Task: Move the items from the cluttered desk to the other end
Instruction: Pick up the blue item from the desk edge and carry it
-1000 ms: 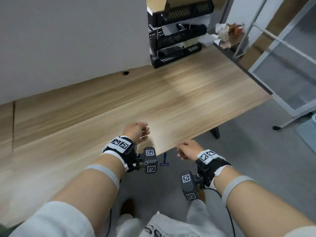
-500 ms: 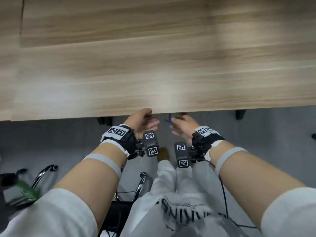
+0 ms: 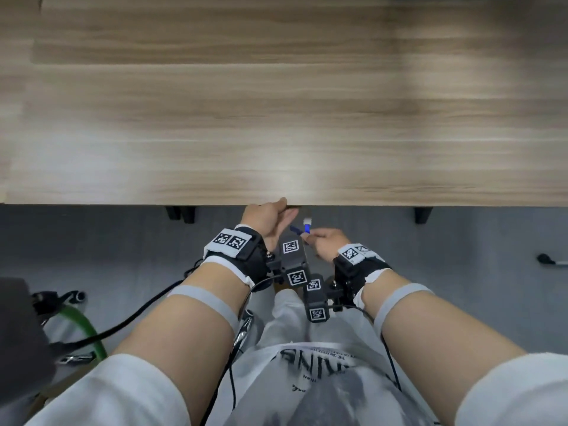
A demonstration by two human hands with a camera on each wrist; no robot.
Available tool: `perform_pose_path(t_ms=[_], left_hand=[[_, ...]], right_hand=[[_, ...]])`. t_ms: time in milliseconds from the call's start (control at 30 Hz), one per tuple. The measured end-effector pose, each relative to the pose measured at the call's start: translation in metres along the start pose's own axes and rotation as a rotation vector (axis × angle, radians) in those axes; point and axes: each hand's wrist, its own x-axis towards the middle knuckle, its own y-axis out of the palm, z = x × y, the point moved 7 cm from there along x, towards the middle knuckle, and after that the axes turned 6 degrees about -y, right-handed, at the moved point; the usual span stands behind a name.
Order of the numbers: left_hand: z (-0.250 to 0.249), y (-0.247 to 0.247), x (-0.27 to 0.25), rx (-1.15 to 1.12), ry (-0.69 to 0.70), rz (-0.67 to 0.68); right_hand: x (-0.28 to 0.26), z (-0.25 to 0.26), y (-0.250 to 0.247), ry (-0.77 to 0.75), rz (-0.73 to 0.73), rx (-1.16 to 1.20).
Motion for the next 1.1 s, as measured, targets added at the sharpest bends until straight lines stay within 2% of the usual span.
perform_pose_path(t_ms=[100, 267, 400, 467, 533, 633, 800, 867, 933, 1000, 1100], left_hand=[[0.003, -0.004, 0.008, -0.011, -0.012, 0.016], [0.005, 0.000, 0.007, 0.085, 0.043, 0.081], [0.034, 0.032, -0.017, 0.603, -0.043, 0.270], [0.051, 0.058, -0.036, 0.823, -0.035, 0.420], [0.063, 0.087, -0.060, 1.026, 0.031, 0.515], [0.073, 0.123, -0.086, 1.317, 0.225, 0.536], [0.103, 0.174, -0.112, 1.375, 0.391, 0.570], [0.123, 0.205, -0.126, 1.400, 0.480, 0.559], [0.148, 0.243, -0.142, 1.433, 0.562, 0.557], [0.179, 0.286, -0.162, 1.441, 0.640, 0.577], [0.230, 0.345, -0.192, 1.418, 0.745, 0.598]], right_hand=[[-0.005, -0.008, -0.001, -0.043, -0.028, 0.087], [-0.012, -0.003, -0.021, -0.073, 0.002, 0.165], [-0.035, 0.036, -0.054, -0.143, -0.020, 0.237], [-0.050, 0.053, -0.079, -0.206, -0.097, 0.315], [-0.065, 0.063, -0.109, -0.280, -0.179, 0.397], [-0.096, 0.063, -0.163, -0.393, -0.308, 0.526], [-0.160, 0.024, -0.274, -0.537, -0.638, 0.760], [-0.185, -0.007, -0.323, -0.524, -0.790, 0.696], [-0.205, -0.038, -0.372, -0.447, -0.906, 0.463], [-0.228, -0.061, -0.411, -0.346, -0.938, 0.213], [-0.268, -0.075, -0.452, -0.427, -0.933, -0.003]])
